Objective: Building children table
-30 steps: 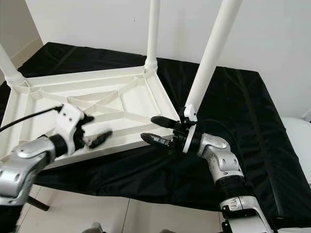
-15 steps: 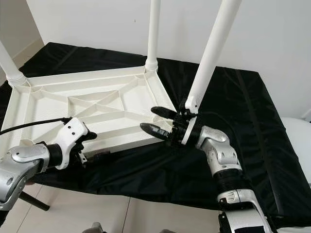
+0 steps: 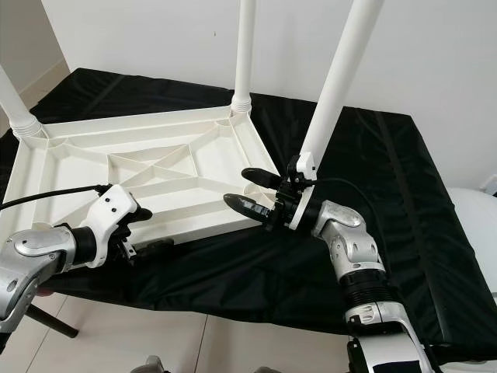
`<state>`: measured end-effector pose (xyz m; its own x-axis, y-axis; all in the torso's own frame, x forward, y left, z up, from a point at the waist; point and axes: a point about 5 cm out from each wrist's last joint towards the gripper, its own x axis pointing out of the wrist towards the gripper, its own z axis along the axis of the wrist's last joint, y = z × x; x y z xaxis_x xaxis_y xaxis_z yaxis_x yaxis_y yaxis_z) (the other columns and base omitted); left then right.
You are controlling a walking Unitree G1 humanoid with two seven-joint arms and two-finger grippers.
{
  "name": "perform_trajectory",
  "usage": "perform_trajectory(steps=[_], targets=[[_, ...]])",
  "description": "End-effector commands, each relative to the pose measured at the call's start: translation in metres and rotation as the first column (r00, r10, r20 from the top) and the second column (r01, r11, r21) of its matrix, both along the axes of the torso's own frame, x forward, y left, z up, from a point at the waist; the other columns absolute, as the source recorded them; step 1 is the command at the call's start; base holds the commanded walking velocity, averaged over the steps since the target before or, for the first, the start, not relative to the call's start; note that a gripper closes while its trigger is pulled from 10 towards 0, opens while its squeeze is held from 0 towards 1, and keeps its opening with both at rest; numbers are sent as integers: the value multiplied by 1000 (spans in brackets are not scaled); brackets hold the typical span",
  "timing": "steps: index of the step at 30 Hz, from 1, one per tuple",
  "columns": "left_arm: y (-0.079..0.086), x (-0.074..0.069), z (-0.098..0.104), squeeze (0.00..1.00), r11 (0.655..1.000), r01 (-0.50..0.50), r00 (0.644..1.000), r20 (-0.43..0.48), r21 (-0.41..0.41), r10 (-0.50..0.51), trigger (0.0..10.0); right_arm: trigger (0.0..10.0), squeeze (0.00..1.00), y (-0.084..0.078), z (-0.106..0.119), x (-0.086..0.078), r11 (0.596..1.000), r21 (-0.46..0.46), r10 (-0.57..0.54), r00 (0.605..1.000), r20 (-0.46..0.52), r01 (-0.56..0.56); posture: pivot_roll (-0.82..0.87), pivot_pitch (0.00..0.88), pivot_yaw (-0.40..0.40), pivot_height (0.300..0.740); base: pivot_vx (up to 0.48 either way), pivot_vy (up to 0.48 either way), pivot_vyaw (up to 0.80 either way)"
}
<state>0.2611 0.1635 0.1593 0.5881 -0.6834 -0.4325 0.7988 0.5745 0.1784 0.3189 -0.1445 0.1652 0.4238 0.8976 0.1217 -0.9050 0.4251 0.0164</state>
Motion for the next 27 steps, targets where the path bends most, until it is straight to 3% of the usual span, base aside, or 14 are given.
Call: perform_trajectory(steps=[1,13,20,27], targets=[[-2,1,0,0,1000,20,1000,-13,-16,-20,10000,10000,0,-1,1,0,1000,15,-19,1000,3,19,66,0,-51,740,0,0,0],[-4,-5,-7,0,999,39,997,-62,-25,-40,10000,10000,0,-5,0,-3,1000,5,-18,1000,0,18,51,0,-42,740,0,0,0],[-1,-15,-16,0,995,101,988,-121,18,-98,10000,10000,0,-9,3,-5,1000,-5,-20,1000,8,20,45,0,-37,740,0,0,0],[9,-12,-32,0,992,89,977,-201,89,-70,10000,10000,0,-11,6,-13,1000,8,-22,1000,14,22,29,18,-16,740,0,0,0]])
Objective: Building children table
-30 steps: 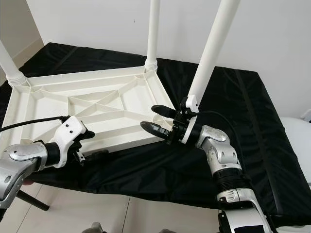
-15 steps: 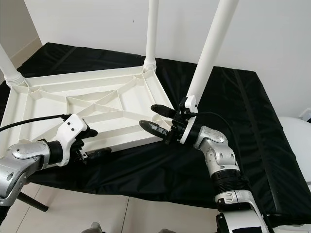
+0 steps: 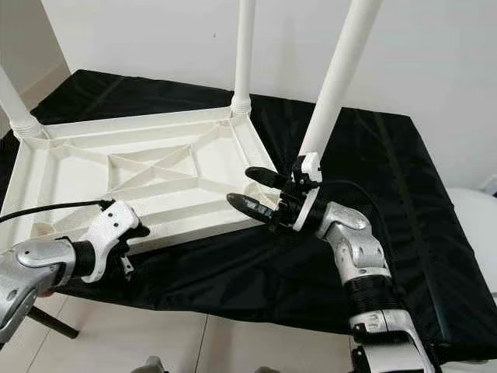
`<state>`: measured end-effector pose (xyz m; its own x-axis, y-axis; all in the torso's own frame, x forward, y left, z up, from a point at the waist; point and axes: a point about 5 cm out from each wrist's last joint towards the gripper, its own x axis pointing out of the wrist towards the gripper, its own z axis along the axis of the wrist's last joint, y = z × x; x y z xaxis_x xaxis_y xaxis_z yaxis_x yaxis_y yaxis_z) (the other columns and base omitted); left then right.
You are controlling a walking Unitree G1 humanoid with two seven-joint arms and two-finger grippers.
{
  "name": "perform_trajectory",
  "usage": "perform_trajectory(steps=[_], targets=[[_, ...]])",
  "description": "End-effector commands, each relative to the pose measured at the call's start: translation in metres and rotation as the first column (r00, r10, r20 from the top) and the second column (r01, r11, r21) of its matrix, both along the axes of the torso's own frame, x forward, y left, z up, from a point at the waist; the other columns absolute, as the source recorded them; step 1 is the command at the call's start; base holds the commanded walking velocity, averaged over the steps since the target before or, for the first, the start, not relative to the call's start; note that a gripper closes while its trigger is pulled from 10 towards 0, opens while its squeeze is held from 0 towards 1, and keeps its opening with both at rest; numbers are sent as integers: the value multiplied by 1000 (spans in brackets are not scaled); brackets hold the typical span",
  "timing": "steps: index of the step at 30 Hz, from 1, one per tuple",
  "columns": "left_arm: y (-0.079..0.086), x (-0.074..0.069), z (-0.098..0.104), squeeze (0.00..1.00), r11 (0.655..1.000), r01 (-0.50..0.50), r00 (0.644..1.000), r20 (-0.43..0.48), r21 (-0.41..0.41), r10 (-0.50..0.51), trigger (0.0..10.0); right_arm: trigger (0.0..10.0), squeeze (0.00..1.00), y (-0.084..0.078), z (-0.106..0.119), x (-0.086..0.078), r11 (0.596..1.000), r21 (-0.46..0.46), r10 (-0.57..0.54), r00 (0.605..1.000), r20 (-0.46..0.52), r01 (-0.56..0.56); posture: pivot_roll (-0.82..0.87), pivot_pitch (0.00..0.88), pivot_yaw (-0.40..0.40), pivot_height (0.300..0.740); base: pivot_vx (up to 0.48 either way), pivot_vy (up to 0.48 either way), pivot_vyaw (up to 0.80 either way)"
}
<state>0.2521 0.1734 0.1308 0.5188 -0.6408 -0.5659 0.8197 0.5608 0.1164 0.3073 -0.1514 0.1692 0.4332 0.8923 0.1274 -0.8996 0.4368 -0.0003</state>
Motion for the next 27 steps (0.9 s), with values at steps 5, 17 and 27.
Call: perform_trajectory(steps=[5,17,27], targets=[[2,10,-17,0,997,46,995,-90,67,-40,10000,10000,0,-1,3,-11,999,35,-10,1000,3,10,7,25,0,740,0,0,0],[20,47,-30,0,974,-126,987,-73,186,142,10000,10000,0,2,16,-27,997,72,1,1000,24,-3,-21,45,26,740,0,0,0],[39,68,-34,0,934,-185,977,-44,307,208,10000,10000,0,3,19,-38,997,72,20,1000,18,-21,-25,51,38,740,0,0,0]])
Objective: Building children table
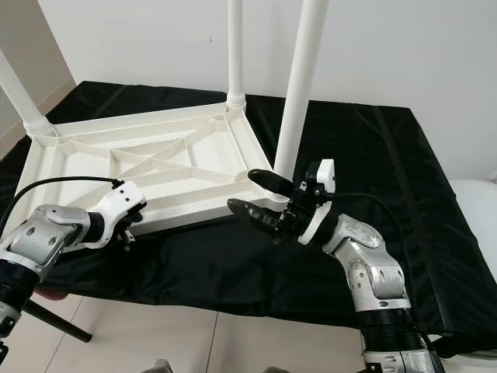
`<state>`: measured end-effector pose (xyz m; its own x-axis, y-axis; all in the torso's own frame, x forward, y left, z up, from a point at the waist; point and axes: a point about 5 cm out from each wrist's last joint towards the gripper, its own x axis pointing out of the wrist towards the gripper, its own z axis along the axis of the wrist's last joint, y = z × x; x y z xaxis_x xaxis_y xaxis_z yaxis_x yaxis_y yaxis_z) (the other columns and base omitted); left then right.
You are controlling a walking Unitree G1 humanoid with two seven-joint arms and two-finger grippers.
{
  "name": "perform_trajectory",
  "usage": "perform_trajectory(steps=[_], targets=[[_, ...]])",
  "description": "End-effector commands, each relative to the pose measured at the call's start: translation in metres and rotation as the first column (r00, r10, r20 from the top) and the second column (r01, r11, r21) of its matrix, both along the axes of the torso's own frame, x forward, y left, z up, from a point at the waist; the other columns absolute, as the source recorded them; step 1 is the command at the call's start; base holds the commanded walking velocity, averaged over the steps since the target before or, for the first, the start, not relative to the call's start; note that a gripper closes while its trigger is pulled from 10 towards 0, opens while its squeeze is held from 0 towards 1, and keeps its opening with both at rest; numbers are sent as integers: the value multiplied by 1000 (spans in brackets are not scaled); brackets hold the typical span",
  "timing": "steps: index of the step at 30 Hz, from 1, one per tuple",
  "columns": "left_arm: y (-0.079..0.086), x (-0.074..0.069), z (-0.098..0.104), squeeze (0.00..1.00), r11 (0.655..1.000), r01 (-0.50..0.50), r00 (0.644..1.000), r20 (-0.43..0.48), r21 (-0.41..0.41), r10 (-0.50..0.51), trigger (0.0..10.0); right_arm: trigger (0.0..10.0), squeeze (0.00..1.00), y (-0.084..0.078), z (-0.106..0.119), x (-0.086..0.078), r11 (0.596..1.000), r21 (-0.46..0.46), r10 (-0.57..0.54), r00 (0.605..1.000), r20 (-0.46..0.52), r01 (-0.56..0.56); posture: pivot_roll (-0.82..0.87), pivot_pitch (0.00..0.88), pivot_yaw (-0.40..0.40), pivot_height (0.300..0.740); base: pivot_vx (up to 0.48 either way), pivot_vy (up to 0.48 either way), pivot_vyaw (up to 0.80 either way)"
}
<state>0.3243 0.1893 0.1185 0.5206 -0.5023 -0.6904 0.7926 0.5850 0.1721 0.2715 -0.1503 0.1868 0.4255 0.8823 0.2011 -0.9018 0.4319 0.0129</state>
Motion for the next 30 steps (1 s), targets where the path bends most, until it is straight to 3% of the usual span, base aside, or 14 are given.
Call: perform_trajectory(steps=[1,4,10,14,16,19,22,30], targets=[[26,-1,-21,0,978,-138,990,1,153,140,10000,10000,0,3,-1,-4,1000,-5,30,999,-12,-31,-21,49,36,740,0,0,0],[31,6,-19,0,973,-144,990,23,182,142,10000,10000,0,5,-2,-7,999,-11,48,999,-23,-48,-20,44,36,740,0,0,0],[29,16,-9,0,977,-150,987,75,152,139,10000,10000,0,6,-3,-6,999,-15,48,998,-30,-49,-18,30,26,740,0,0,0],[10,17,18,0,998,-53,990,128,-29,56,10000,10000,0,6,-6,-1,1000,-12,28,998,-50,-28,-2,8,7,740,0,0,0],[5,15,23,0,998,-19,990,136,-64,27,10000,10000,0,7,-6,0,1000,-13,26,998,-53,-27,0,6,5,740,0,0,0],[-7,10,40,0,974,31,989,146,-223,2,10000,10000,0,8,-9,7,1000,-8,13,997,-70,-13,19,0,-8,740,0,0,0],[-17,0,50,0,941,100,986,159,-322,-51,10000,10000,0,11,-12,17,1000,-6,-20,996,-88,20,37,0,-22,740,0,0,0],[-29,-6,72,0,896,173,975,200,-409,-97,10000,10000,0,16,-15,29,999,-18,-39,992,-124,37,64,0,-47,740,0,0,0]])
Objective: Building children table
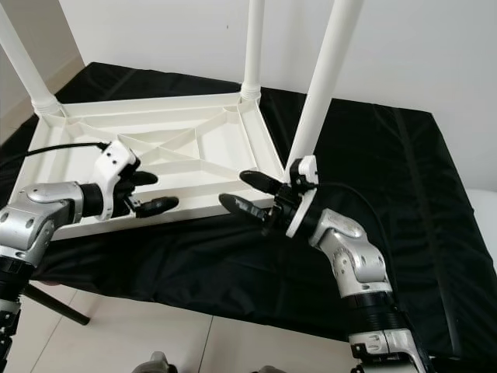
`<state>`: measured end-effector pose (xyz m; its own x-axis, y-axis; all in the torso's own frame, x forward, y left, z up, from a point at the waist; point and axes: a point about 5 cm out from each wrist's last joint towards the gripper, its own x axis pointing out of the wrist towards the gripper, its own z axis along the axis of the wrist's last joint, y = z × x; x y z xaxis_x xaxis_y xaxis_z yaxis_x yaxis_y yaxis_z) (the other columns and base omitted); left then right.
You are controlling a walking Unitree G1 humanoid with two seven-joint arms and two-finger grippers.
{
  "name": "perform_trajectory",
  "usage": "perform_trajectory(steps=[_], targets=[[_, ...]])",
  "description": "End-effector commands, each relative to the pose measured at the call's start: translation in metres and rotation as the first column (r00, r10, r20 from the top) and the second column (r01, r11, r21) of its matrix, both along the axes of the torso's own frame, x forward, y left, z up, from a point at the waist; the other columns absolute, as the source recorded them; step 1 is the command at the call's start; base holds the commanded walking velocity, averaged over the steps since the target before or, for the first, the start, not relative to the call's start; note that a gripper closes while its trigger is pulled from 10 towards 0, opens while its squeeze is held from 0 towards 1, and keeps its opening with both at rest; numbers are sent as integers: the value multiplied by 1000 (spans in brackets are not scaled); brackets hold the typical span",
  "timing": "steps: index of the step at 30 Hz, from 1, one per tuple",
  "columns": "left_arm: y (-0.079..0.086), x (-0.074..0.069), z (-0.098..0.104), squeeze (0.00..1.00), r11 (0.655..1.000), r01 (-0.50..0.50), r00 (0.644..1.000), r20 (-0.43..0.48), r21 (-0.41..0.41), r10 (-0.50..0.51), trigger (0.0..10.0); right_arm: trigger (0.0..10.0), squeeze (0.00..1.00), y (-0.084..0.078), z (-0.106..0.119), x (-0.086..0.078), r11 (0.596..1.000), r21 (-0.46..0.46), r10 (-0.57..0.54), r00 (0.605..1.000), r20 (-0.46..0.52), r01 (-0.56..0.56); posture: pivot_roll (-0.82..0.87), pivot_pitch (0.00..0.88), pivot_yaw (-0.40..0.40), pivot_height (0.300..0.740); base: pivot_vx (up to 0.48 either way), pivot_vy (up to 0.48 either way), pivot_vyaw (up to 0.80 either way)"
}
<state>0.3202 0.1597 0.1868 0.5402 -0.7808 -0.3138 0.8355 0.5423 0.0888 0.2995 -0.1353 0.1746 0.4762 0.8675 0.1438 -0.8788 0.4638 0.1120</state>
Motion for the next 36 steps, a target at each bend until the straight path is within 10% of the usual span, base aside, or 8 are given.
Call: perform_trajectory(steps=[1,15,22,36], targets=[[-1,-3,6,0,999,32,999,-1,-20,-32,10000,10000,0,2,-3,2,1000,-12,-1,1000,-14,1,66,0,-49,740,0,0,0],[-6,-8,21,0,983,-107,991,60,-148,117,10000,10000,0,0,-7,16,993,-41,-107,994,-23,106,55,7,-35,740,0,0,0],[-2,1,12,0,897,-380,915,54,-228,401,10000,10000,0,0,-10,28,958,-2,-286,957,-54,286,58,0,-39,740,0,0,0],[-11,-6,2,0,788,-543,800,107,-290,590,10000,10000,0,22,-19,15,984,36,-174,984,-35,175,71,0,-58,740,0,0,0]])
